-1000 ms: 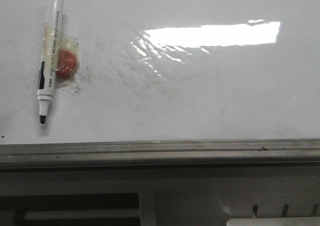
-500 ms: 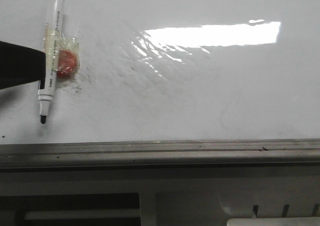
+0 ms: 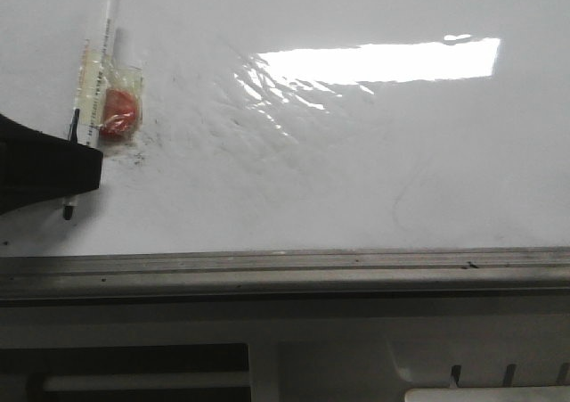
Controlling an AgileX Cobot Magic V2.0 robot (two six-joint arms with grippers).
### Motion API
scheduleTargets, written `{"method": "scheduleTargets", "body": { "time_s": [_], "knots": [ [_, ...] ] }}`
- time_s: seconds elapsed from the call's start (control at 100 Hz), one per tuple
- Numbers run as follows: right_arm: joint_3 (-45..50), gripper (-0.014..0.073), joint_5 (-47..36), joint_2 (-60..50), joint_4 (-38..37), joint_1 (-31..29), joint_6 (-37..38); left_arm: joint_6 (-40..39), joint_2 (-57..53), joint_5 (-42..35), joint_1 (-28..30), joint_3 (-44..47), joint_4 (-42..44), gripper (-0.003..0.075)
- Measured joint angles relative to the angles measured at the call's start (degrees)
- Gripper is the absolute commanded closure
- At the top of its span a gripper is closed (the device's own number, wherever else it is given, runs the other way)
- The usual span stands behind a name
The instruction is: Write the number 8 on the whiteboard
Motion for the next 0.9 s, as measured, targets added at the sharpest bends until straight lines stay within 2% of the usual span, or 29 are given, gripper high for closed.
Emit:
{"method": "scheduleTargets", "body": {
  "time_s": [0.02, 0.3, 0.5, 0.57, 0.74, 0.81, 0.9],
  "knots": [
    [0.00, 0.0657, 0.00, 0.27, 0.00, 0.81, 0.00, 0.00, 0.00, 0.00, 0.00, 0.00, -0.12, 0.0742],
    [-3.60, 0.0657, 2.82, 8.69, -1.27, 10.73, -0.51, 0.00, 0.00, 0.00, 0.00, 0.00, 0.67, 0.0741],
    [-13.31, 0.0650, 10.44, 19.26, -1.74, 20.92, -5.38, 0.00, -0.51, 0.11, 0.00, -0.81, 10.76, 0.0741],
    [-16.81, 0.0599, 10.71, 22.64, -1.74, 25.68, -6.86, 0.00, -0.65, 0.11, -0.22, -1.64, 13.81, 0.0741],
    [-24.44, 0.0342, 10.41, 30.01, -1.74, 37.76, -8.89, -0.08, -0.65, 0.11, -2.07, -3.96, 28.14, 0.0741],
    [-26.73, 0.0293, 10.07, 32.81, -1.74, 41.32, -8.93, -0.08, -0.65, 0.00, -2.83, -4.65, 32.83, 0.0741],
    [-29.00, 0.0288, 9.99, 36.30, -1.74, 44.20, -9.02, -0.08, -0.65, -0.11, -3.34, -5.03, 37.38, 0.0741]
  ]
}}
